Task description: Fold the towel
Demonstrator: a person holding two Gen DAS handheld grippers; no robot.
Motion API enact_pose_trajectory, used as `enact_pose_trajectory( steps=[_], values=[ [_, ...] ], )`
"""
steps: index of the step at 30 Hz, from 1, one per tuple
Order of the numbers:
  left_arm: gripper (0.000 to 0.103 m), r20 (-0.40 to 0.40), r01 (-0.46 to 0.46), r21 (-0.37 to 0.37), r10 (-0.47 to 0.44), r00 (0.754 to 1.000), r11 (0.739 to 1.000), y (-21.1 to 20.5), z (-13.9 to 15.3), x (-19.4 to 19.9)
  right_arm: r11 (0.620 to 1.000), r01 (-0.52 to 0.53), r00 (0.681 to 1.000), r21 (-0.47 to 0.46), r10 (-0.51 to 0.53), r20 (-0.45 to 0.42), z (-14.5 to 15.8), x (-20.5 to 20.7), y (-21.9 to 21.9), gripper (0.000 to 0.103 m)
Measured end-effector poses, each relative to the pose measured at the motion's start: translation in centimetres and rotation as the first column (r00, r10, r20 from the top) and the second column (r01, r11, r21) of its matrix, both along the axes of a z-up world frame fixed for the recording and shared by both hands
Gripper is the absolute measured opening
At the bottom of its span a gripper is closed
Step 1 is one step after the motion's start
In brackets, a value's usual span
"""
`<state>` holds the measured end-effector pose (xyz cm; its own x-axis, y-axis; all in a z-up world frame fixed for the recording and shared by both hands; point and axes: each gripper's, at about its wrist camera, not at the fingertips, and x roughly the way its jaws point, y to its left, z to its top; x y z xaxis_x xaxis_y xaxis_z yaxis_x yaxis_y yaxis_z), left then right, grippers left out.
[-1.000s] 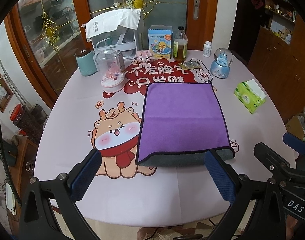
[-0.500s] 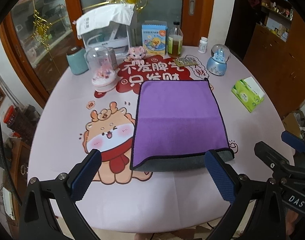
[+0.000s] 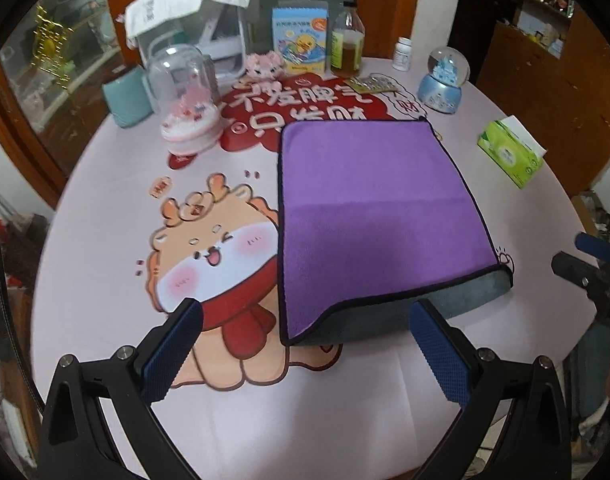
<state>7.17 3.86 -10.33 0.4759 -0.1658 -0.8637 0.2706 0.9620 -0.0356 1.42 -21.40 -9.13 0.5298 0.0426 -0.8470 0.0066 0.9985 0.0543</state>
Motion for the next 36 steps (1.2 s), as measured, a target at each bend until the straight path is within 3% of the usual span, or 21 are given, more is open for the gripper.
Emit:
enact_pose_trajectory(
  steps=[4,8,16,21,28,34,36],
  values=[
    [0.099,-0.02,0.074,-0.018,-0.074,0.997,0.997,-0.1,-2.0,0.5,0.997,-0.075,0.997,-0.025,0.075,-0.014,-2.3,0.8,-0.3,0.073],
    [0.097,-0.041,0.166,-0.031,-0.167,0.985,0.986,-0.8,-4.0,1.2,0.989,-0.148,0.987,0.006,0.148,-0.067,-4.8,1.9,-0.8,0.062],
    [0.079,-0.14,0.29,-0.115,-0.304,0.942,0.95,-1.5,-7.2,2.8,0.967,-0.245,0.959,0.069,0.253,-0.13,-7.4,3.1,-1.1,0.051],
    [0.071,-0.184,0.318,-0.146,-0.342,0.922,0.937,-1.4,-8.2,3.5,0.959,-0.273,0.95,0.082,0.282,-0.137,-7.8,3.7,-1.9,0.049],
    [0.062,-0.19,0.375,-0.126,-0.393,0.899,0.918,-1.7,-8.6,3.3,0.949,-0.297,0.934,0.105,0.312,-0.173,-9.0,4.4,-2.8,0.03],
    [0.045,-0.215,0.368,-0.138,-0.39,0.895,0.92,-1.3,-9.1,3.3,0.95,-0.293,0.933,0.111,0.31,-0.185,-9.6,4.4,-3.6,0.019],
    [0.045,-0.22,0.363,-0.14,-0.387,0.896,0.921,-1.1,-9.2,3.3,0.949,-0.298,0.931,0.103,0.313,-0.187,-9.6,4.4,-3.6,0.019]
  ],
)
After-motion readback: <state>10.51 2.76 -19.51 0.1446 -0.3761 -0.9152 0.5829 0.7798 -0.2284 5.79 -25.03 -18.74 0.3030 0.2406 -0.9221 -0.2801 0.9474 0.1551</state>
